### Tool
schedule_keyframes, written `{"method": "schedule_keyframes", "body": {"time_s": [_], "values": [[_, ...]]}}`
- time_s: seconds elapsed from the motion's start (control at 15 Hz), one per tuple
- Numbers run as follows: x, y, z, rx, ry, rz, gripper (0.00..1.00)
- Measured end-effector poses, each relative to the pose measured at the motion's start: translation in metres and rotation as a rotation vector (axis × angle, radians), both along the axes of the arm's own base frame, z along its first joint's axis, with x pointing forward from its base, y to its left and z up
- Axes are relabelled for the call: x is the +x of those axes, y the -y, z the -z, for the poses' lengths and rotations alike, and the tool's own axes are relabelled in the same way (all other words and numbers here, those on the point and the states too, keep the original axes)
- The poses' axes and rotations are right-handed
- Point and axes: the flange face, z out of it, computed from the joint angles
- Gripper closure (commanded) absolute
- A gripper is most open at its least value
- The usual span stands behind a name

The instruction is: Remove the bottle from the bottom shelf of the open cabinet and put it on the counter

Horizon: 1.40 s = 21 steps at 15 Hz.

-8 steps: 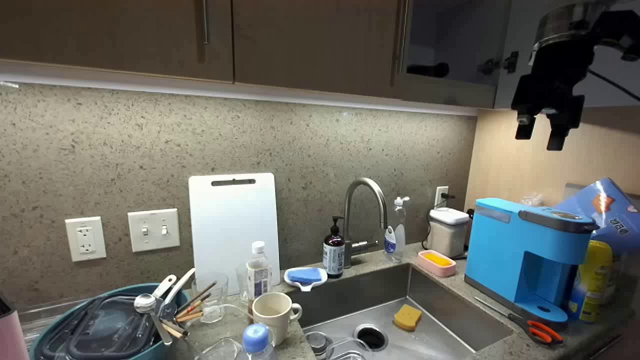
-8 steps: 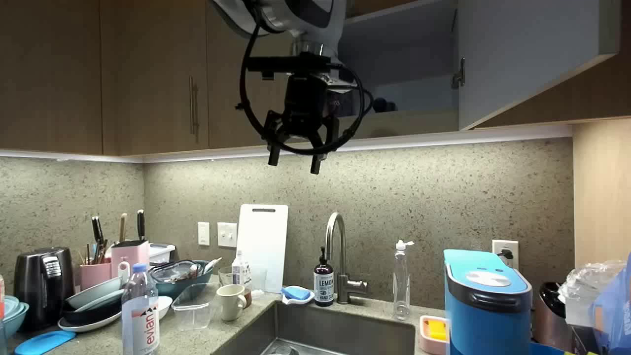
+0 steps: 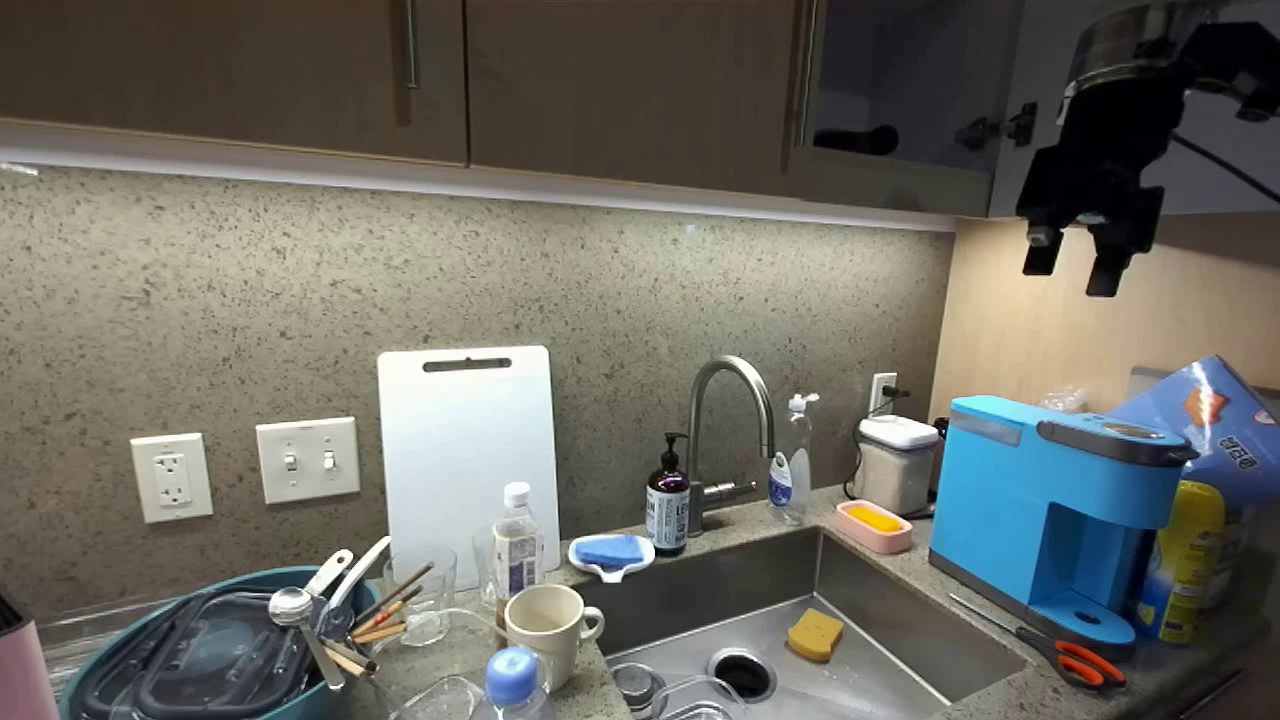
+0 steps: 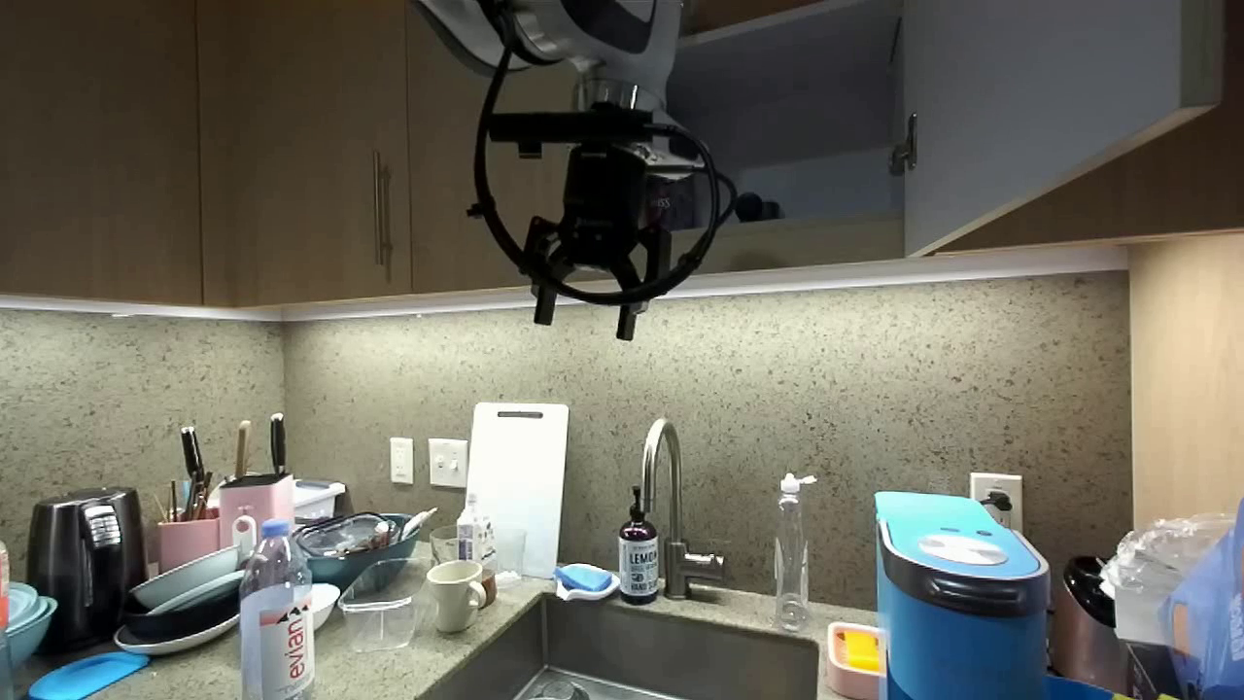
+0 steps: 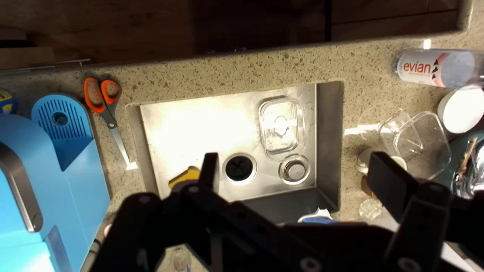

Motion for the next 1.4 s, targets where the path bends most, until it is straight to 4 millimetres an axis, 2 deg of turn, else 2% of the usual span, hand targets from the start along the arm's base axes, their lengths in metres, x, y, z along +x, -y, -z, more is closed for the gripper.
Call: {"method": "schedule_keyframes", "body": {"time_s": [0.2, 0.6, 0.73, 1.13, 1.2, 1.4], "values": [[0.016, 0.011, -0.029, -0.028, 0.169, 0.067, 0.0], [0.036, 0.047, -0.126, -0.053, 0.468, 0.268, 0.0], [0.039, 0.06, -0.148, -0.054, 0.526, 0.33, 0.0], [0.046, 0.064, -0.15, -0.057, 0.53, 0.351, 0.0], [0.049, 0.059, -0.148, -0.056, 0.526, 0.343, 0.0], [0.079, 0.04, -0.143, -0.042, 0.518, 0.385, 0.0]]}}
